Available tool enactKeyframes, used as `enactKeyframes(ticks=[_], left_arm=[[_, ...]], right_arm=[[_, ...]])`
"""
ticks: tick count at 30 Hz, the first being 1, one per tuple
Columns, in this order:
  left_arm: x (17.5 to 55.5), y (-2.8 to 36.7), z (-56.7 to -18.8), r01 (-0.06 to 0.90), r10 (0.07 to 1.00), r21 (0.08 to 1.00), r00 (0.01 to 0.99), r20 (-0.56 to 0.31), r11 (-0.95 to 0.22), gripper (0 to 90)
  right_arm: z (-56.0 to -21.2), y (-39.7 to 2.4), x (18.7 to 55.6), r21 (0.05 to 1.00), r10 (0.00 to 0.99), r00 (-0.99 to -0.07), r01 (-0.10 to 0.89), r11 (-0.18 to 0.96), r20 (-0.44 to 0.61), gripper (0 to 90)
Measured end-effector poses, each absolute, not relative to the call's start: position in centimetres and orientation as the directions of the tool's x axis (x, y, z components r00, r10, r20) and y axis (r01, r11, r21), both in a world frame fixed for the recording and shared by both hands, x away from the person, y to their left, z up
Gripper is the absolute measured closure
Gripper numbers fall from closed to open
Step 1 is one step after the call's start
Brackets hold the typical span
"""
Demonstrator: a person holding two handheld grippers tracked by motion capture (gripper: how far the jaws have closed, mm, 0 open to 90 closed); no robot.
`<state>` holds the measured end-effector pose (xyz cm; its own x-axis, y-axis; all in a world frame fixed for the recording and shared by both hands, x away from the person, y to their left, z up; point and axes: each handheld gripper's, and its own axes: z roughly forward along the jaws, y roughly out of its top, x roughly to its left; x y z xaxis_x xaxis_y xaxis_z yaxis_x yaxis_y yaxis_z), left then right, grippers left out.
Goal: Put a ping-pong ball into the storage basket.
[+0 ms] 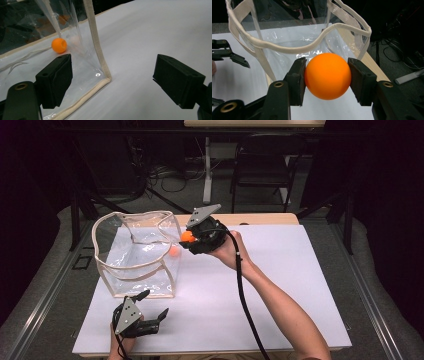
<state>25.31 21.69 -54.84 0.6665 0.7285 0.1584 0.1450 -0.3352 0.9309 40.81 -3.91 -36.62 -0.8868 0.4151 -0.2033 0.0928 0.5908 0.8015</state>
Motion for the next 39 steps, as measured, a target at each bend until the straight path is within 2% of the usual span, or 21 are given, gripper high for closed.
enactKeyframes(ticks=[39], left_arm=[[25.3, 21.8, -54.8, 0.141, 0.731, 0.932, 0.663, 0.160, -0.333, 15.8]], right_arm=[[-34.8, -2.9, 40.6, 0.837, 0.427, -0.875, 0.047, 0.545, -0.229, 51.1]])
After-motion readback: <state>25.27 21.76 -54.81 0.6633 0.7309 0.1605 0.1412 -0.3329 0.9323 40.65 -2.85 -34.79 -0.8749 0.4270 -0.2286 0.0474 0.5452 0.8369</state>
